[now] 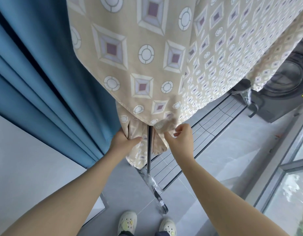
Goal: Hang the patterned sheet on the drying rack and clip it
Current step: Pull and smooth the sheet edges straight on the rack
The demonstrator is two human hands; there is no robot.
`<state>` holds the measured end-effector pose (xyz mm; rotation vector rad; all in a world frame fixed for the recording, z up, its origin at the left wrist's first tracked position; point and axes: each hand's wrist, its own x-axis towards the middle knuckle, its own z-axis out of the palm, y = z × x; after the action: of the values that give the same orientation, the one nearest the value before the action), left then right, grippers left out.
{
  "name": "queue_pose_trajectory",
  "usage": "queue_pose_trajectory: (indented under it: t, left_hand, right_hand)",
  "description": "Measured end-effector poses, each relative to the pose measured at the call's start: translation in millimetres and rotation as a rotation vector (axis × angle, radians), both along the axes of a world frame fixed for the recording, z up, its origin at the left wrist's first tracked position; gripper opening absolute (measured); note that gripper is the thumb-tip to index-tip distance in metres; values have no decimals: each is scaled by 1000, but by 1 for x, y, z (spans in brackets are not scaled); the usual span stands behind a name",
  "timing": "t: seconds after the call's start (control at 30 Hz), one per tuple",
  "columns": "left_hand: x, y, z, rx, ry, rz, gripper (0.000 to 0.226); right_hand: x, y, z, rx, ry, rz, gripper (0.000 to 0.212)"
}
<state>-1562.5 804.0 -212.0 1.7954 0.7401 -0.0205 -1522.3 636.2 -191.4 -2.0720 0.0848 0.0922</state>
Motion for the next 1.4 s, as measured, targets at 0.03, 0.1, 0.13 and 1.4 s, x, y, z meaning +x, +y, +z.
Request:
queue_pose_trajectory:
  t: [0.03, 0.1, 0.13, 1.4]
  left_hand:
    - [-1, 0, 2, -42, -41, 16, 49]
    - [-1, 2, 7, -86, -105, 45, 44]
    - [-2, 3, 10, -95, -133, 48, 37]
    - [-37, 30, 41, 7, -172, 37, 11]
  right_hand:
    - [-2, 2, -4, -37, 3, 60, 30]
    - [-1, 9, -6, -99, -17, 151, 40]
    - [1, 12, -5, -129, -46, 160, 49]
    - [37, 56, -1, -600, -188, 0, 26]
